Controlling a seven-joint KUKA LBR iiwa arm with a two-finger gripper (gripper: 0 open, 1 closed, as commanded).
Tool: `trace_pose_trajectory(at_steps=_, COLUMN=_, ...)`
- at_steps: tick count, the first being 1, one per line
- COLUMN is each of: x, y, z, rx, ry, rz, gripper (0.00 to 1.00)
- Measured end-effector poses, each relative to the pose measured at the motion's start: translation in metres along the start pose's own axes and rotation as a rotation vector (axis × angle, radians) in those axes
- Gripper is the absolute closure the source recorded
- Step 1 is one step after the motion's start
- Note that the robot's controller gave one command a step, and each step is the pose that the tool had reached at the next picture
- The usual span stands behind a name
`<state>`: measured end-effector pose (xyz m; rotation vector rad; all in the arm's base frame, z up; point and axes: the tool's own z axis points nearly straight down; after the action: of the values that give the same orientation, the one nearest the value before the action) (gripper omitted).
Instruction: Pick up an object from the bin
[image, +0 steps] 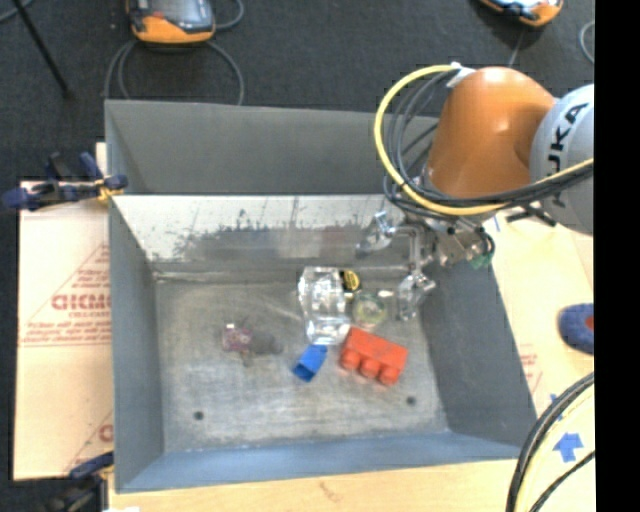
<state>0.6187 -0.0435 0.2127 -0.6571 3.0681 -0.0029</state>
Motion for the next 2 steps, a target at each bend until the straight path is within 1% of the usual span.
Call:
trace_pose_trajectory(at_steps=1, x=-0.0222, y=0.063, z=0.1282, rx=0.0, ry=-0.005, rz=0.132, gripper=0.0)
trace_pose_trajectory(at_steps=2, x=-0.0231, y=0.0627, z=0.1275, rx=0.001, ry=-0.007, rz=0.131, gripper=1.0)
